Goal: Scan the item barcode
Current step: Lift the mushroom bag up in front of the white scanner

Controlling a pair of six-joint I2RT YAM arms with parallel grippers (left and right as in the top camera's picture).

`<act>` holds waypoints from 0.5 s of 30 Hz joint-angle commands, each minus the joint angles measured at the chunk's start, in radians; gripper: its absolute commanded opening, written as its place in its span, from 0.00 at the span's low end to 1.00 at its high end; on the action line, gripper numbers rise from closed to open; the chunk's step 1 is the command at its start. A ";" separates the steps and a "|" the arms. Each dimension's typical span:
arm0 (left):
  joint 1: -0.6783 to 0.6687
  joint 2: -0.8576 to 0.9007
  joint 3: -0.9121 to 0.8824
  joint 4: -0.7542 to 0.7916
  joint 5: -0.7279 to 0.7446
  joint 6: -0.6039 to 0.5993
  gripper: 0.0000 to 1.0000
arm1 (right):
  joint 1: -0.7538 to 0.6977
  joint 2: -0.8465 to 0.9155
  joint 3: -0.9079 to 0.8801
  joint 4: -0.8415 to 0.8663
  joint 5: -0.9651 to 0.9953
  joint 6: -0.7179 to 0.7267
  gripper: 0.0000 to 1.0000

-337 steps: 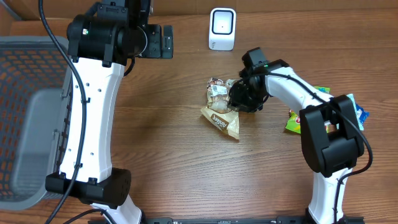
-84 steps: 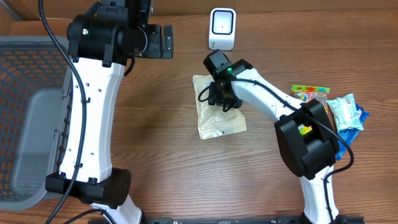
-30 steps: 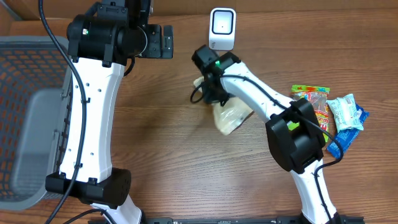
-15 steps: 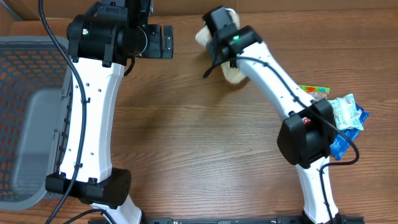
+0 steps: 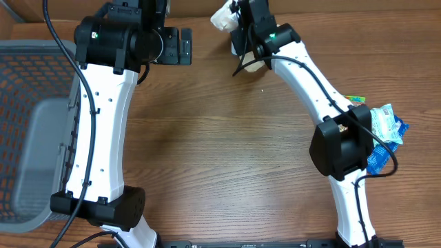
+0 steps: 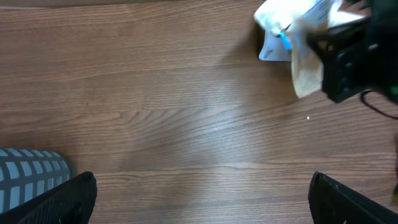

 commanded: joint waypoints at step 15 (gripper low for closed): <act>0.003 0.008 -0.003 0.003 -0.005 0.019 1.00 | 0.003 0.071 0.033 -0.042 0.013 -0.135 0.04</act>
